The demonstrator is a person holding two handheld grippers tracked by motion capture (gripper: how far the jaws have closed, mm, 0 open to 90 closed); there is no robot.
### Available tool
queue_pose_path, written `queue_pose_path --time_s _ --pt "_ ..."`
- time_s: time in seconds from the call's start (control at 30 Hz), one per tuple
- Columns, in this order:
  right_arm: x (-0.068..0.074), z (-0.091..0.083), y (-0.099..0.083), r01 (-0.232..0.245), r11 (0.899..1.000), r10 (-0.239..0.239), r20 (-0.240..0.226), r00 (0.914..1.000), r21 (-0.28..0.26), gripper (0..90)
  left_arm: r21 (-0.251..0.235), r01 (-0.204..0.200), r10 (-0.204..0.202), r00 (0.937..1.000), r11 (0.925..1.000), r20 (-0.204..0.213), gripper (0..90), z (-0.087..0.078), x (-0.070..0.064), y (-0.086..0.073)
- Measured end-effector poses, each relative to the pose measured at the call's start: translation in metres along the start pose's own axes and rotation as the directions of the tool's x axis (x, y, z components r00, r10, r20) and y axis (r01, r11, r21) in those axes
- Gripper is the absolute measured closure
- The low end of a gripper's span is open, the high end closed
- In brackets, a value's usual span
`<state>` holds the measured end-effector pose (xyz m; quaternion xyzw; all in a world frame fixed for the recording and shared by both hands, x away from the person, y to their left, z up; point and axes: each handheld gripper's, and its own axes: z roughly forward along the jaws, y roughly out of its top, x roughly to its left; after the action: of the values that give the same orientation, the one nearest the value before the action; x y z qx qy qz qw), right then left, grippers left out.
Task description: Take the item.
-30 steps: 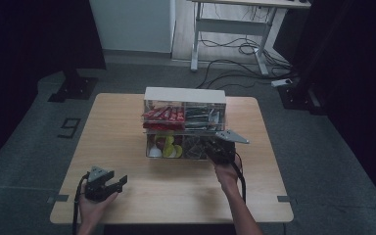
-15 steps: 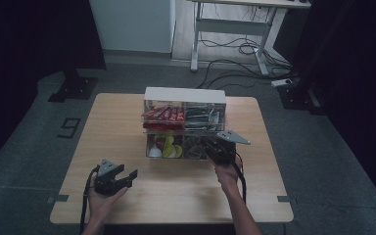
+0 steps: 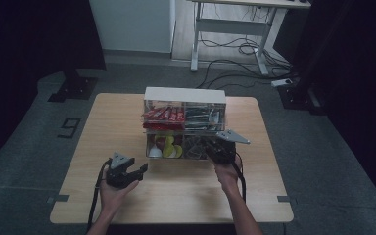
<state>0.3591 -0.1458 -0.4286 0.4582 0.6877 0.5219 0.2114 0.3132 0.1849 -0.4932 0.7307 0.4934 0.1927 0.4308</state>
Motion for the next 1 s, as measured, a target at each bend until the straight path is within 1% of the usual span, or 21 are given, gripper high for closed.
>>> queue_pose_path --time_s 0.13,0.23,0.4,0.53,0.57,0.73,0.9,1.0 --pt "0.0 0.0 0.001 0.001 1.0 -0.001 0.0 1.0 0.003 86.7 -0.011 -0.006 0.006 1.0 0.9999 0.002 39.6 0.003 -0.003 0.006" --pt "0.001 0.001 0.001 0.004 1.0 -0.004 0.0 1.0 0.005 86.7 -0.021 -0.018 0.018 0.9998 0.9996 0.002 39.8 0.006 -0.008 0.014" --pt "0.003 0.002 0.002 0.009 1.0 -0.009 -0.002 1.0 0.008 86.7 -0.021 -0.029 0.029 0.9996 0.9994 0.005 39.8 0.009 -0.013 0.02" --pt "0.003 0.002 0.003 0.011 1.0 -0.011 -0.004 0.9999 0.009 86.7 -0.02 -0.03 0.03 0.9995 0.9993 0.004 39.8 0.013 -0.016 0.023" --pt "0.004 0.002 0.003 0.011 1.0 -0.011 -0.005 0.9999 0.01 86.7 -0.017 -0.031 0.031 0.9995 0.9994 0.003 39.8 0.016 -0.018 0.024" --pt "0.004 0.002 0.003 0.01 1.0 -0.01 -0.007 0.9999 0.009 86.7 -0.008 -0.033 0.033 0.9994 0.9994 0.004 39.9 0.022 -0.02 0.026" --pt "0.004 0.003 0.003 0.01 1.0 -0.01 -0.01 0.9999 0.009 86.7 -0.013 -0.041 0.041 0.9991 0.9991 -0.005 39.9 0.028 -0.024 0.029" --pt "0.004 0.003 0.003 0.011 1.0 -0.011 -0.01 0.9999 0.009 86.7 -0.023 -0.036 0.036 0.9993 0.9991 -0.008 40.0 0.029 -0.024 0.029"
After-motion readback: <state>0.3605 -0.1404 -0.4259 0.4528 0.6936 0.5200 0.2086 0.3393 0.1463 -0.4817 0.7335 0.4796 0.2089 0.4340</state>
